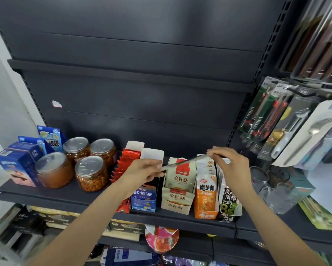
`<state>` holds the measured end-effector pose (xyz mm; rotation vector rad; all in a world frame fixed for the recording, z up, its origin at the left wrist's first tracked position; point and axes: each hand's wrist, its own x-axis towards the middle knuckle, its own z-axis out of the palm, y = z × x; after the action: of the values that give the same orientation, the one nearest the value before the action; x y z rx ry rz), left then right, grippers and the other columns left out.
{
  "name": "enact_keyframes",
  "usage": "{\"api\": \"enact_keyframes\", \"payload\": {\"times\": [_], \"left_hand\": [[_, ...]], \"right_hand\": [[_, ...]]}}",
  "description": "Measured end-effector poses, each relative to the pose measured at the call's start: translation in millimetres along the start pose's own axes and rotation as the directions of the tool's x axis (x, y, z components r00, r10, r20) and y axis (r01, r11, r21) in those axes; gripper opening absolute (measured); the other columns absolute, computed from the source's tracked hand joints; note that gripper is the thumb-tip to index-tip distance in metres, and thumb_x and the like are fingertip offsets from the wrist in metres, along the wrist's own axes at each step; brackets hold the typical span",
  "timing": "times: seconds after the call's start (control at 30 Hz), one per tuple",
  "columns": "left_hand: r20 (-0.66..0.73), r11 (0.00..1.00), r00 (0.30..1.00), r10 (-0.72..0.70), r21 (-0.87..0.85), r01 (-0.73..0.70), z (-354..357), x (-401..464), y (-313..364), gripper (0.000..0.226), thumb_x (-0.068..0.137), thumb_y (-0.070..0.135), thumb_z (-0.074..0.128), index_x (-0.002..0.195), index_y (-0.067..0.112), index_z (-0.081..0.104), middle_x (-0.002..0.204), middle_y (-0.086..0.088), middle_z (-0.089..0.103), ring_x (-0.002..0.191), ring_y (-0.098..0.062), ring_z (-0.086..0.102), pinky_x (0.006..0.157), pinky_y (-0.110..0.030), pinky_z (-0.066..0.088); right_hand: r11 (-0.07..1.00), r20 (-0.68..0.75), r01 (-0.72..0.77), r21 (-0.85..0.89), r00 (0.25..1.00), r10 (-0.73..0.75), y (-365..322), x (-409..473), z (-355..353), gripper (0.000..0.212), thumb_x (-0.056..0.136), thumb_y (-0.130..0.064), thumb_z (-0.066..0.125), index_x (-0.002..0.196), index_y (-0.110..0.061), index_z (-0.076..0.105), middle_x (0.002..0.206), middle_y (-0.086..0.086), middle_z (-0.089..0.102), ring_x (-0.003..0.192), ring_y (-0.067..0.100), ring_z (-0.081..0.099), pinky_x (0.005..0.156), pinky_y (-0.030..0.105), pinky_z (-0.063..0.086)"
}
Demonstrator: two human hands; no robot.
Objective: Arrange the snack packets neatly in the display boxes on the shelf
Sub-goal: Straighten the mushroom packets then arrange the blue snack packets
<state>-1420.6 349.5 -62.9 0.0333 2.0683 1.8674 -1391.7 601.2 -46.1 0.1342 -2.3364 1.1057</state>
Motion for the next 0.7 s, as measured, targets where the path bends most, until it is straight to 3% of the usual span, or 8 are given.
{"api": "enact_keyframes", "payload": {"times": [0.07,0.13,0.2,0.27,0.33,0.5,0.6,0.7], "left_hand": [[-0.048,0.994,0.998,0.043,0.104,-0.037,1,6,-7,0.02,0.098,0.022,0.048,0.107,0.016,0.064,0.106,-0.003,0.07,0.092,-0.012,0.069,0.083,-0.02,0.05],[-0.052,0.915,0.988,0.143,0.388,-0.112,-3,12,-19,0.023,0.099,0.028,0.045,0.108,0.019,0.064,0.113,-0.001,0.067,0.102,-0.012,0.064,0.086,-0.019,0.047],[0.017,0.718,0.984,0.177,0.682,-0.141,-9,15,-33,0.036,0.095,0.038,0.051,0.125,0.019,0.058,0.128,0.002,0.059,0.117,-0.011,0.054,0.097,-0.022,0.042],[0.066,0.523,0.987,0.15,0.842,-0.136,-16,16,-44,0.055,0.09,0.05,0.053,0.138,0.024,0.045,0.14,0.005,0.047,0.128,-0.013,0.044,0.107,-0.03,0.037],[0.101,0.414,0.986,0.132,0.898,-0.147,-22,17,-49,0.062,0.089,0.055,0.05,0.143,0.028,0.036,0.147,0.006,0.039,0.134,-0.013,0.037,0.111,-0.034,0.033],[0.143,0.322,0.981,0.129,0.93,-0.177,-25,21,-45,0.058,0.092,0.056,0.042,0.143,0.027,0.038,0.146,0.005,0.041,0.133,-0.014,0.039,0.111,-0.032,0.031],[0.145,0.323,0.981,0.128,0.929,-0.179,-22,20,-42,0.055,0.093,0.053,0.043,0.141,0.027,0.04,0.144,0.005,0.044,0.131,-0.014,0.04,0.11,-0.031,0.03],[0.14,0.356,0.98,0.139,0.917,-0.182,-20,19,-43,0.053,0.094,0.05,0.045,0.141,0.025,0.042,0.143,0.004,0.044,0.131,-0.015,0.039,0.11,-0.032,0.029]], "right_hand": [[0.999,0.029,0.01,-0.039,1.0,-0.009,3,3,1,0.012,0.083,-0.012,0.068,0.092,-0.015,0.075,0.089,-0.009,0.07,0.08,0.0,0.063,0.075,0.006,0.045],[0.99,0.08,0.009,-0.138,0.997,0.002,9,5,5,0.011,0.083,-0.015,0.068,0.092,-0.014,0.075,0.085,-0.009,0.071,0.072,0.0,0.062,0.068,0.013,0.049],[0.97,0.154,0.018,-0.243,0.988,0.02,16,4,11,0.012,0.084,-0.018,0.068,0.093,-0.015,0.075,0.088,-0.005,0.073,0.074,0.004,0.063,0.07,0.022,0.052],[0.941,0.245,0.043,-0.335,0.968,0.043,23,2,19,0.015,0.086,-0.022,0.066,0.098,-0.017,0.074,0.093,-0.003,0.073,0.081,0.012,0.065,0.073,0.029,0.053],[0.918,0.334,0.058,-0.392,0.939,0.084,26,2,29,0.019,0.09,-0.025,0.06,0.104,-0.021,0.072,0.1,-0.003,0.071,0.09,0.016,0.065,0.078,0.033,0.053],[0.811,0.551,0.184,-0.555,0.813,0.192,30,4,60,0.034,0.1,-0.018,0.043,0.13,-0.026,0.054,0.123,0.002,0.061,0.111,0.02,0.058,0.087,0.033,0.05],[0.785,0.502,0.167,-0.596,0.841,0.202,34,2,77,0.027,0.099,-0.022,0.043,0.122,-0.024,0.057,0.114,0.003,0.064,0.101,0.019,0.062,0.081,0.032,0.053],[0.758,0.442,0.176,-0.628,0.882,0.162,38,0,91,0.022,0.094,-0.012,0.049,0.11,-0.017,0.063,0.11,0.001,0.061,0.094,0.015,0.061,0.075,0.027,0.053]]}}
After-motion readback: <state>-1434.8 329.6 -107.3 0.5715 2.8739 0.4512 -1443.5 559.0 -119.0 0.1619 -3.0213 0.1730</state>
